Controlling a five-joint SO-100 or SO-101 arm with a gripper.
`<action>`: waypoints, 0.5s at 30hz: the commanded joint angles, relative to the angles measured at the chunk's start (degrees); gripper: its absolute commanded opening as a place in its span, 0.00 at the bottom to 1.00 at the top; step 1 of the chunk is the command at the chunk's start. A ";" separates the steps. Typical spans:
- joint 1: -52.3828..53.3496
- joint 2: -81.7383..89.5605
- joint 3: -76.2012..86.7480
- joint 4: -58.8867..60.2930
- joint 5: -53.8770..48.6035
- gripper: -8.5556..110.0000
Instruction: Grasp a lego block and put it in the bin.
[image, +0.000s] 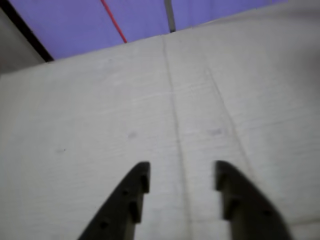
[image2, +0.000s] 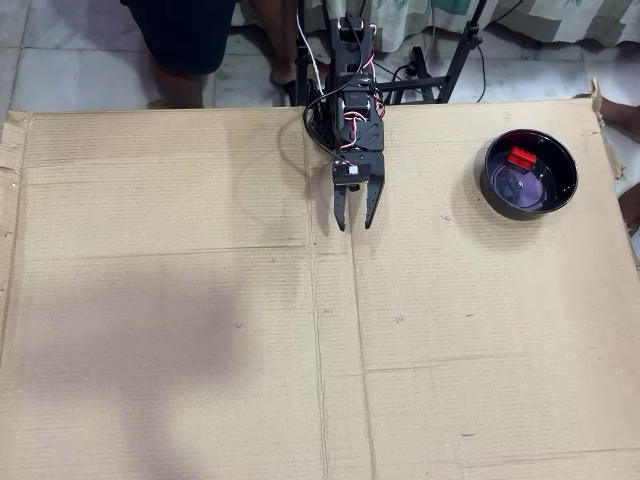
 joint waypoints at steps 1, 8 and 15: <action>0.97 3.52 0.97 4.83 -11.60 0.10; 1.85 14.68 0.88 23.03 -45.35 0.07; 1.14 16.17 0.70 25.93 -78.49 0.07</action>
